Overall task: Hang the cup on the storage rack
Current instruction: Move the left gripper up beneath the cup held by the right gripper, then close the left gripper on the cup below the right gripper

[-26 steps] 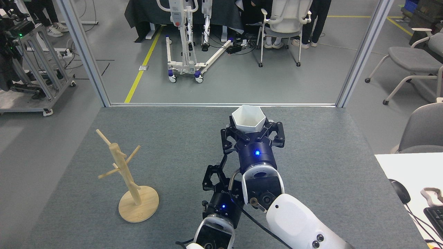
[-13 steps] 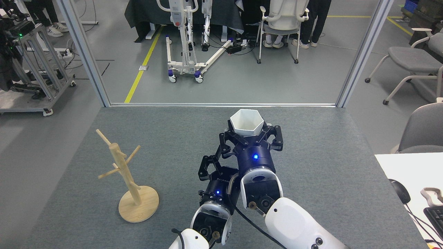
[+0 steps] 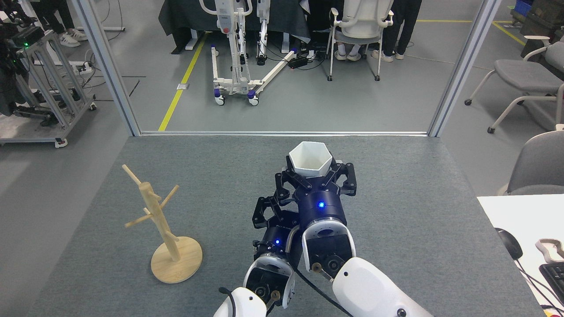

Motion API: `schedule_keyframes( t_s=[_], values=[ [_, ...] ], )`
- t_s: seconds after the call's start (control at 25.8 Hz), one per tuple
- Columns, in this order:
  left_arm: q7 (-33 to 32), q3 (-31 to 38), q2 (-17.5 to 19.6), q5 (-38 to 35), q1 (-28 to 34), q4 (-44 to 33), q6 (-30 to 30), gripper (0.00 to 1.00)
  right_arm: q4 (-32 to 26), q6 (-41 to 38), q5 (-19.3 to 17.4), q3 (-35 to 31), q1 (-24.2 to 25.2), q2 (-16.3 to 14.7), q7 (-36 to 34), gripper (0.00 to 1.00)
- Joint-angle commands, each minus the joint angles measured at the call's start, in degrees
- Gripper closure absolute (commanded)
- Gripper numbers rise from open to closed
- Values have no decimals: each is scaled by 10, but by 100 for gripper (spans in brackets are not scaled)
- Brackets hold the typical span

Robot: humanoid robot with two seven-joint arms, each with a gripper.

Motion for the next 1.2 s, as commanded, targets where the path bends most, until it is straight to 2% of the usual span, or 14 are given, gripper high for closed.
schedule_keyframes(
  t_s=[0.0,0.66,1.01,1.05,1.12,1.16],
  values=[
    [1,0,0,3,-8,14,0,4,0,0,1,0,0,4,-1,100],
    [10,2,1,18,-40,48,-8,5,0,-1,3,1,8,16,-1,100],
    [10,4,1,18,-51,53,-8,5,0,-3,18,1,17,26,-1,100],
    [3,4,1,18,-51,53,-8,6,0,-3,18,1,17,26,-1,100],
    [3,4,1,18,-52,55,-9,18,0,-3,18,1,17,26,0,100],
    [2,4,1,18,-52,54,-8,20,0,-3,18,1,17,26,-1,100]
  ],
)
